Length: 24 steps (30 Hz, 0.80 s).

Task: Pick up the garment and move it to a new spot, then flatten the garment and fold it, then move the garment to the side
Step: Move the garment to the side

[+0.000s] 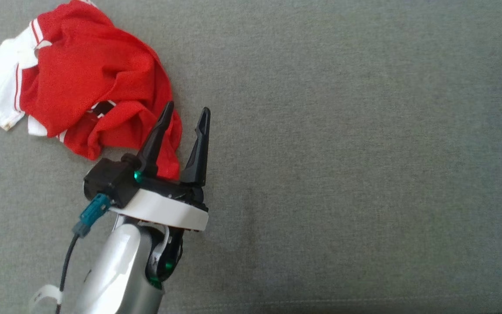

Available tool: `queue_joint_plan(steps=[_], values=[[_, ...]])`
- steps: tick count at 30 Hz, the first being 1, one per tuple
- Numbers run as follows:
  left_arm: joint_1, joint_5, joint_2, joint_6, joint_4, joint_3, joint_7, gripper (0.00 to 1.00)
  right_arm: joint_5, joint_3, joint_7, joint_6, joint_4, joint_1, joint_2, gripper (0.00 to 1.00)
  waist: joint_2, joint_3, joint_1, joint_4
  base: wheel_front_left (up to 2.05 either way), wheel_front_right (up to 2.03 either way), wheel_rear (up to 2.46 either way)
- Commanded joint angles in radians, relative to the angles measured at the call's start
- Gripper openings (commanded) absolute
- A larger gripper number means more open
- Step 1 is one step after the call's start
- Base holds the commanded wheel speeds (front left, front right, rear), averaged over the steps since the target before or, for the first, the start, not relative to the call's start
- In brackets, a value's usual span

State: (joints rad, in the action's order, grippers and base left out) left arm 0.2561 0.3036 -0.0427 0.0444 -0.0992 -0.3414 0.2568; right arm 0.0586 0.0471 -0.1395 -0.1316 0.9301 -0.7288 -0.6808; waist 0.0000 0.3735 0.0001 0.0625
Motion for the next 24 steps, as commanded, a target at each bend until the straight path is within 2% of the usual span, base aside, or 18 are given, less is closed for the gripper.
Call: queue_joint_plan(steps=[1,8,14,20,24], values=[[0.027,0.002,-0.008,0.000,0.030,0.035,0.005,1.00,0.011,-0.004,0.011,0.001,-0.033,-0.001,-0.023,1.00,0.0000,-0.014,-0.0001,-0.007,0.00,0.00,0.00],[0.005,0.000,-0.008,-0.002,0.034,0.057,0.005,1.00,0.014,-0.063,0.083,0.001,-0.156,0.018,0.100,1.00,0.0000,-0.088,-0.0001,-0.034,0.00,0.00,0.00],[-0.022,-0.004,-0.008,-0.011,0.057,0.090,0.005,1.00,-0.061,-0.088,0.179,0.001,-0.342,0.079,0.268,1.00,0.0000,-0.162,-0.0001,-0.046,0.00,0.00,0.00],[-0.061,-0.012,-0.008,-0.022,0.094,0.128,0.005,1.00,-0.147,-0.086,0.271,0.001,-0.538,0.214,0.428,1.00,0.0000,-0.228,-0.0001,-0.052,0.00,0.00,0.00],[-0.088,-0.016,-0.008,-0.022,0.108,0.145,0.005,1.00,-0.175,-0.092,0.309,0.001,-0.626,0.315,0.526,1.00,0.0000,-0.261,-0.0001,-0.053,0.00,0.00,0.00]])
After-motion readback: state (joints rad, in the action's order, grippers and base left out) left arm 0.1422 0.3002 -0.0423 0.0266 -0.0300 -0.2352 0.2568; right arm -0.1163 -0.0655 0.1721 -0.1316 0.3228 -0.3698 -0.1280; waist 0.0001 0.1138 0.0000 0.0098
